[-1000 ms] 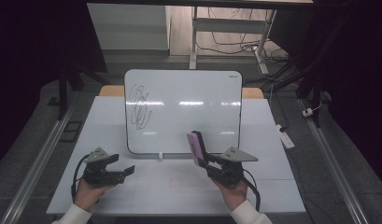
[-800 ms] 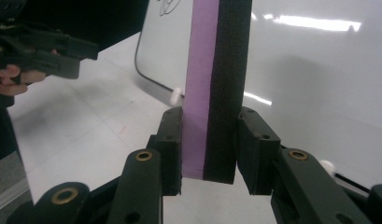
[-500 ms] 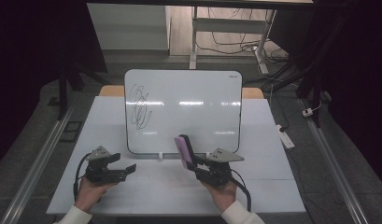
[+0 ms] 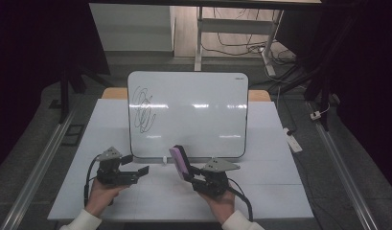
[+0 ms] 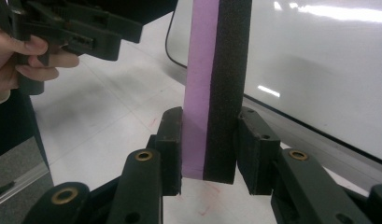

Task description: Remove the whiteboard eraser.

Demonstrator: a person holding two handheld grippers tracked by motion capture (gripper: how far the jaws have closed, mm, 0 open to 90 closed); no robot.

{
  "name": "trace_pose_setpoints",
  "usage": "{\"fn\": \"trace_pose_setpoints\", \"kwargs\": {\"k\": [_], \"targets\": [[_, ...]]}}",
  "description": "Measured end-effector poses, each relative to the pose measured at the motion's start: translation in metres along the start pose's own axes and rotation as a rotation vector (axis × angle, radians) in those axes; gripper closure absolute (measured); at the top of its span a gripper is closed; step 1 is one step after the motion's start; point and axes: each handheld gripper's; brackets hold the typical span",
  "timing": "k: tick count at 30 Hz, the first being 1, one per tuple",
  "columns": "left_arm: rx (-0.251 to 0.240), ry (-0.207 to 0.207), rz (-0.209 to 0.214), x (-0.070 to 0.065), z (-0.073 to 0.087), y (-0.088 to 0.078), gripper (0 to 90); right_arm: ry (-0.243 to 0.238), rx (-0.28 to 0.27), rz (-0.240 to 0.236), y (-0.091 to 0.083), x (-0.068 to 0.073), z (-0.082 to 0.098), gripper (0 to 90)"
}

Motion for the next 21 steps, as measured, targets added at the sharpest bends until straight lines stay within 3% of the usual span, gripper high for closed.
{"fn": "trace_pose_setpoints", "kwargs": {"k": [8,21], "targets": [[-0.013,0.000,0.087,-0.022,-0.015,0.018,13.8,-0.004,-0.003,-0.012,0.004,0.007,0.003,64.1],[-0.010,0.042,0.146,-0.049,-0.027,0.041,14.1,-0.023,-0.027,-0.005,0.005,0.013,0.004,64.0]]}}
Point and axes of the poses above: each handheld gripper's, and its own axes: y roughly forward along the jaws, z roughly out of its underside, x roughly to its left
